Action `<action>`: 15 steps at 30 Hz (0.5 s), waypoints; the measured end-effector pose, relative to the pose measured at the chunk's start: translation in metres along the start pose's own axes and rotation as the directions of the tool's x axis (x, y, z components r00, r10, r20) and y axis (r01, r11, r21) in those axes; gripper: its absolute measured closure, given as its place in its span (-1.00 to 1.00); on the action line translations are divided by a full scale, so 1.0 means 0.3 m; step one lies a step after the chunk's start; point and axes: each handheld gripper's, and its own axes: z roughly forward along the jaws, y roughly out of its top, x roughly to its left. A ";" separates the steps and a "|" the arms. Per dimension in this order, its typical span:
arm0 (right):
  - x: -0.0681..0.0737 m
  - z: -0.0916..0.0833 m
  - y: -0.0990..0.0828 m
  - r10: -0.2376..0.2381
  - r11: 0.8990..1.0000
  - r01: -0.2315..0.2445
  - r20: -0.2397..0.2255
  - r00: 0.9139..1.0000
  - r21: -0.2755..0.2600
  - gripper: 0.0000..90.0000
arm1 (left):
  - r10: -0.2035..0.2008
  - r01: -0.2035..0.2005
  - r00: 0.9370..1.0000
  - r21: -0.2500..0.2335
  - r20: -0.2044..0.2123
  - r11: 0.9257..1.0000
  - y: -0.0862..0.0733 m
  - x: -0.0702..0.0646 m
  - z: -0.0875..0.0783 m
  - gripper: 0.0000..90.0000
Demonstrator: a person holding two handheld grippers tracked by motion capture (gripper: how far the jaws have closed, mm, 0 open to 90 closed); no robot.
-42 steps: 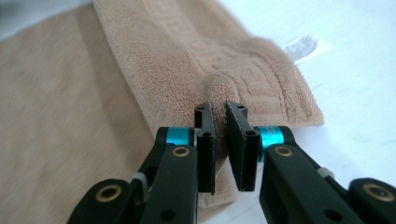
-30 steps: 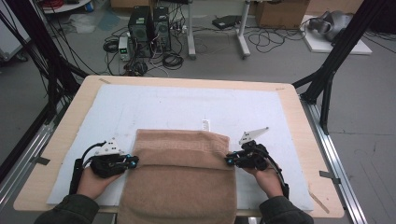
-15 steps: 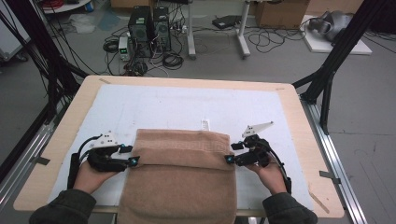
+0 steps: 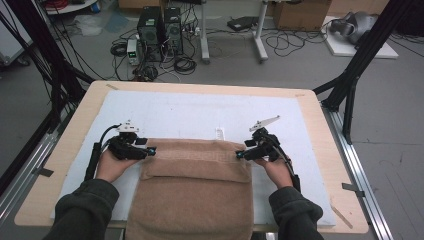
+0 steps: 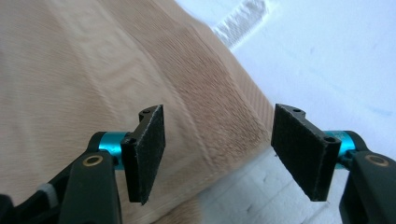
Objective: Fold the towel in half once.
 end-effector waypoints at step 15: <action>-0.011 0.042 -0.009 -0.049 0.998 0.048 0.044 0.998 0.037 0.78 | -0.005 0.005 1.000 0.025 0.012 1.000 -0.011 0.006 0.034 0.73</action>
